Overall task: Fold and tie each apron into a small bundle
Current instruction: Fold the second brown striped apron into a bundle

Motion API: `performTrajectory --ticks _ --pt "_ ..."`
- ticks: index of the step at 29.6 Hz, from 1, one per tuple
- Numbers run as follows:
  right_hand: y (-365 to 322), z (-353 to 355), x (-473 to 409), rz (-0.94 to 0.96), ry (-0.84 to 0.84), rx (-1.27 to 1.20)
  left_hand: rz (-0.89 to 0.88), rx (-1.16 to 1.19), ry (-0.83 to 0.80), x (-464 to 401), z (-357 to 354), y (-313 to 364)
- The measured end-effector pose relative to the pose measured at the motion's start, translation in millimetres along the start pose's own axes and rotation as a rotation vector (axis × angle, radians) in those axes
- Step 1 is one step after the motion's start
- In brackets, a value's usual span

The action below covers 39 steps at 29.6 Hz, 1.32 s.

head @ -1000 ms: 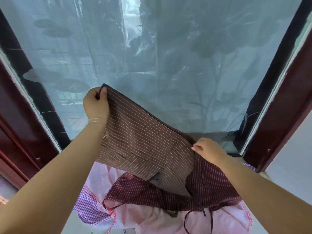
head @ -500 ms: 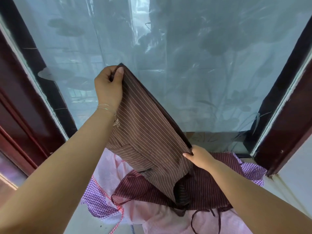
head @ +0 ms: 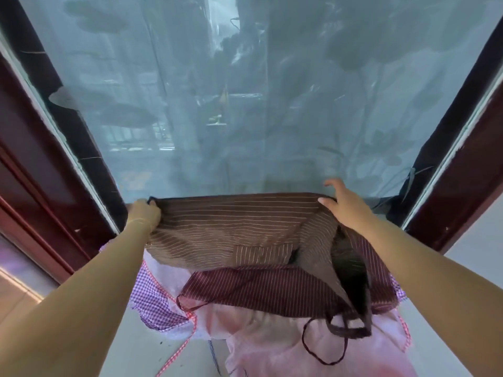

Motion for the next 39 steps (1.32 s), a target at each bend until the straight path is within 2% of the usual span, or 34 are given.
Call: performTrajectory --ticks 3,4,6,7,9,11,14,16,19,21,24,26,28,30,32,33,35,36,39 --pt "5 -4 12 -0.113 -0.526 0.4 0.174 -0.332 -0.608 7 -18 -61" --pt "6 -2 20 -0.196 -0.695 0.388 0.246 -0.323 -0.747 17 -16 -69" --pt "3 9 33 -0.344 -0.954 0.212 0.332 -0.267 -0.85 33 -5 -63" --pt "2 15 33 -0.352 -1.011 0.185 0.333 -0.25 -0.867 32 -4 -62" --pt "3 22 24 -0.359 -1.0 0.192 0.303 -0.263 -0.854 33 0 -54" --pt "5 19 16 -0.398 -0.99 0.228 0.382 -0.188 -0.904 37 -3 -56" --pt "16 -12 3 -0.444 -0.92 0.441 0.421 -0.197 -0.998 46 -31 -81" --pt "19 -46 3 -0.33 -0.798 0.616 0.368 -0.254 -0.977 55 -62 -104" --pt "37 -101 1 -0.207 -0.564 0.547 0.2 -0.325 -0.631 66 -100 -135" --pt "53 -136 -5 -0.165 -0.462 0.571 0.207 -0.303 -0.478 69 -115 -154" --pt "66 -181 -13 -0.042 -0.255 0.694 0.297 -0.259 -0.36 68 -128 -175" --pt "63 -193 -18 -0.083 -0.14 0.612 0.362 -0.096 -0.24 65 -133 -180" --pt "60 -205 -31 -0.237 -0.103 0.449 0.466 0.185 -0.095 60 -141 -187" --pt "57 -215 -39 -0.417 -0.086 0.164 0.512 0.396 0.02 57 -149 -194" --pt "53 -232 -43 -0.519 -0.194 -0.149 0.465 0.389 0.051 61 -153 -189" --pt "48 -240 -39 -0.5 -0.315 -0.224 0.443 0.383 0.07 65 -156 -187" --pt "41 -262 -21 -0.377 -0.525 -0.204 0.456 0.367 0.086 84 -165 -188" --pt "36 -269 -8 -0.301 -0.549 -0.141 0.479 0.321 0.064 97 -170 -191" --pt "34 -288 34 -0.076 -0.414 0.083 0.573 0.196 -0.107 138 -192 -208"
Point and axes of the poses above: each hand's wrist, its own x-axis away from the middle knuckle, its own z-axis out of the back of the hand, y = z × x, the point moved 2 cm from there along -x, towards the middle knuckle, and after that the axes turned 13 degrees about -z, right-handed, at the moved point
